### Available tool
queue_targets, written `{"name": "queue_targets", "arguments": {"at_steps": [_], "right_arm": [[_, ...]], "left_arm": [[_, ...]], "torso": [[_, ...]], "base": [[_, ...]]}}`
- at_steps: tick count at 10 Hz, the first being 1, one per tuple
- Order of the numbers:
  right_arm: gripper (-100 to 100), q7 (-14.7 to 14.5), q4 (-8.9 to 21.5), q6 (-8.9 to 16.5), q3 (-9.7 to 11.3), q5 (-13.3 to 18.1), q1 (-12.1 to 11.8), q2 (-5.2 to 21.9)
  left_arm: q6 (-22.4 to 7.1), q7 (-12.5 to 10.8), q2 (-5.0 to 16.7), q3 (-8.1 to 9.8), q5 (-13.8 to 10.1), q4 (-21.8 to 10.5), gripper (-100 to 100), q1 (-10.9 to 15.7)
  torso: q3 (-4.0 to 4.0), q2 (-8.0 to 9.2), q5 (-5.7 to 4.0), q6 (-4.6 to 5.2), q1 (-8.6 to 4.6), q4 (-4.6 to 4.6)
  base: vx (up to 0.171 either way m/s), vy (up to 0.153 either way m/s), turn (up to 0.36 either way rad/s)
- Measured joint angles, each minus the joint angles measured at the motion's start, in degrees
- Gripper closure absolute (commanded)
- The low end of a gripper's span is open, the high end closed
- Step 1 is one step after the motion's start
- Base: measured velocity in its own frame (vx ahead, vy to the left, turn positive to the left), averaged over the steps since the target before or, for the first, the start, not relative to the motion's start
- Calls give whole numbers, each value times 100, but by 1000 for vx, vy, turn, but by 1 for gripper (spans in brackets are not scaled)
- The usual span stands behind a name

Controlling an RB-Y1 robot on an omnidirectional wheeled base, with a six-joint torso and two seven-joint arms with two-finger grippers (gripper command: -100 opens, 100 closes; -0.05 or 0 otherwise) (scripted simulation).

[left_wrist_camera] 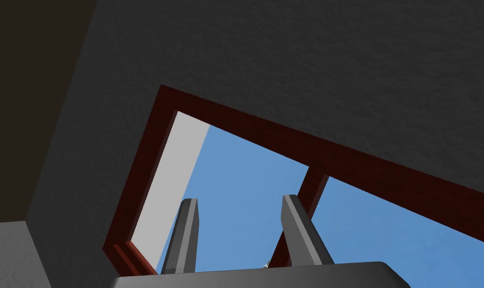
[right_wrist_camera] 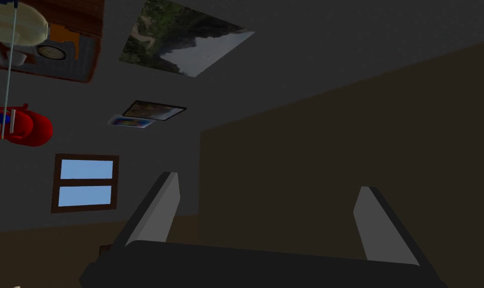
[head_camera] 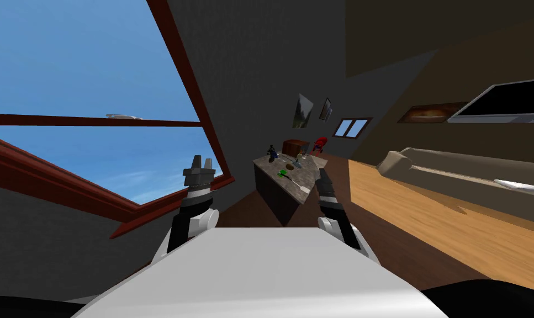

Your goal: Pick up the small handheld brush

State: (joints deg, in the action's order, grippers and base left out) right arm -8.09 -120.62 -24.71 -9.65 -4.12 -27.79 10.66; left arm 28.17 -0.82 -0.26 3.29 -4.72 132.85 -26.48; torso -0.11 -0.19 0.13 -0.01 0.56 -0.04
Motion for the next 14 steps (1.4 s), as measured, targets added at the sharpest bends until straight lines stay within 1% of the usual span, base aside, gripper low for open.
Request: {"name": "queue_targets", "arguments": {"at_steps": [2,3,4,5,6,7,8,10,11,14], "right_arm": [[-100,-36,299,81,-189,127,147,304],[-100,-72,491,68,-252,214,173,451],[-100,-89,646,49,-338,287,164,637],[-100,-125,859,50,-401,384,231,821],[-100,-168,1056,105,-460,484,318,1020],[-100,-214,1239,125,-505,590,321,1210],[-100,-269,1381,147,-535,706,299,1386],[-100,-347,1571,170,-552,849,286,1672],[-100,-380,1671,173,-547,900,316,1768],[-100,-505,2096,218,-532,1155,368,2274]], "left_arm": [[0,0,0,0,0,0,0,0],[0,0,0,0,0,0,0,0],[0,0,0,0,0,0,0,0],[0,0,0,0,0,0,0,0],[0,0,0,0,0,0,0,-1],[0,0,0,0,0,0,0,-1],[0,0,0,0,0,0,0,0],[0,0,1,1,0,0,0,0],[0,0,1,1,0,0,0,0],[0,0,0,1,0,0,0,-1]], "torso": [[-4,-7,4,-1,16,-1],[-6,-11,4,0,19,-2],[-3,-4,4,1,12,-1],[-3,-6,2,-1,8,-1],[-11,-20,3,-1,10,-4],[-9,-13,3,2,11,-4],[-6,-9,5,0,18,-2],[-1,-1,-2,2,-15,0],[3,7,-4,4,-26,1],[3,6,-1,5,-11,1]], "base": [[79,197,141],[64,178,107],[71,166,153],[122,175,198],[96,176,127],[85,192,148],[73,116,48],[61,78,76],[50,79,116],[60,115,97]]}}
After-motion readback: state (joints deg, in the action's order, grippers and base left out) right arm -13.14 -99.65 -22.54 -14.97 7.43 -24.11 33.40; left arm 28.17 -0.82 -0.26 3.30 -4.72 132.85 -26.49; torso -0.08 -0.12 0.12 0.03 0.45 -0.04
